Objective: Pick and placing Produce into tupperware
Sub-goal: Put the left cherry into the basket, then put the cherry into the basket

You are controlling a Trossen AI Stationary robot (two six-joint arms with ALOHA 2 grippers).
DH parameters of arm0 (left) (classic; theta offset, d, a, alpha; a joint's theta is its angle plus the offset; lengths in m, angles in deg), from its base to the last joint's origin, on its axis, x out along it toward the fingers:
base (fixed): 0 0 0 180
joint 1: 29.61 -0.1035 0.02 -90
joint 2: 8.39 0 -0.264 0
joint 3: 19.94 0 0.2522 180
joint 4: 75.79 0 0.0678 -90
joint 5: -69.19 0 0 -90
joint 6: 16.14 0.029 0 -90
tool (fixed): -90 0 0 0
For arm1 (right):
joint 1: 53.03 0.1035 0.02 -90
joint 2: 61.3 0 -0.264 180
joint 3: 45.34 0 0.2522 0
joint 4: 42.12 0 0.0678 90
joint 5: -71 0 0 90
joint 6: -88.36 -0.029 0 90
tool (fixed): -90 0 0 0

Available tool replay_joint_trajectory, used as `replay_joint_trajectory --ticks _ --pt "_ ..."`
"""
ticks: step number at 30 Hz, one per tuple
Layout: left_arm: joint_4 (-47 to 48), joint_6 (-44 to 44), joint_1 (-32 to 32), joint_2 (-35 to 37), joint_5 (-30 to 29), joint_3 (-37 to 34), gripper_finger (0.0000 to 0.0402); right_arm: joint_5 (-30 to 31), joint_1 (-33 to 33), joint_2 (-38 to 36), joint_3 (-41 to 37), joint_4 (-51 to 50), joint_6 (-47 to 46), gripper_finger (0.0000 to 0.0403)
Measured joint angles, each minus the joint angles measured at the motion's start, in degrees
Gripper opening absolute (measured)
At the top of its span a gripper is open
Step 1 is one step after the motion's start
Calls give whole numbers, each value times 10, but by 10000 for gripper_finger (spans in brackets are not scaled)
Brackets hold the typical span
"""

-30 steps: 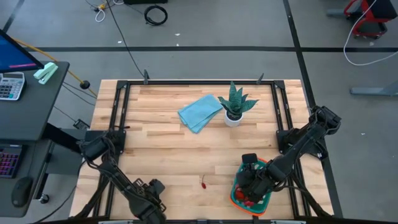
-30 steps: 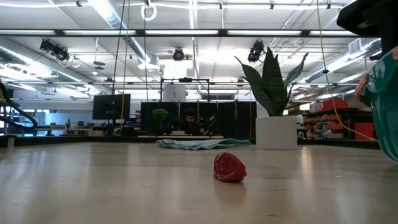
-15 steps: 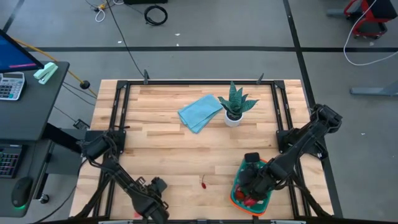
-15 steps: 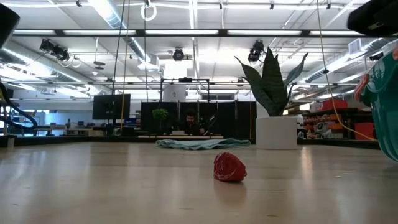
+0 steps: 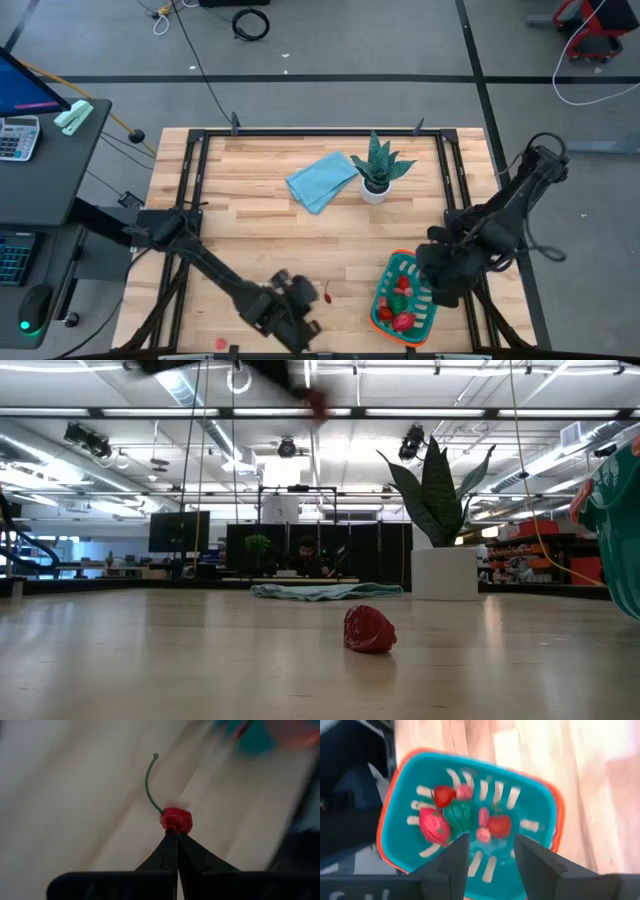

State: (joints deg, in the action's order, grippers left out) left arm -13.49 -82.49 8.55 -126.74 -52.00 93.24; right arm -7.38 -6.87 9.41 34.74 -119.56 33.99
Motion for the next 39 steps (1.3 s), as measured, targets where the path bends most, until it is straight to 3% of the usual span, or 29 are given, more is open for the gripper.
replay_joint_trajectory --ticks 3,6,10,20,29,33,39 --pt "-79 134 -29 0 -48 49 2 34 16 -31 0 0 5 162" --pt "-208 276 -64 0 -47 61 2 62 33 -55 0 0 15 162" --pt "-351 394 -109 -23 32 61 1 95 52 -72 0 -1 14 162" --pt "-419 405 -150 -124 159 60 8 126 81 -69 -2 -2 14 162" --pt "-457 459 -148 -142 164 60 17 129 83 -67 -2 -3 15 162" --pt "-463 518 -141 -144 163 78 49 129 83 -67 -2 -4 15 162" --pt "-449 532 -140 -144 164 112 118 129 83 -67 -2 -4 14 162"
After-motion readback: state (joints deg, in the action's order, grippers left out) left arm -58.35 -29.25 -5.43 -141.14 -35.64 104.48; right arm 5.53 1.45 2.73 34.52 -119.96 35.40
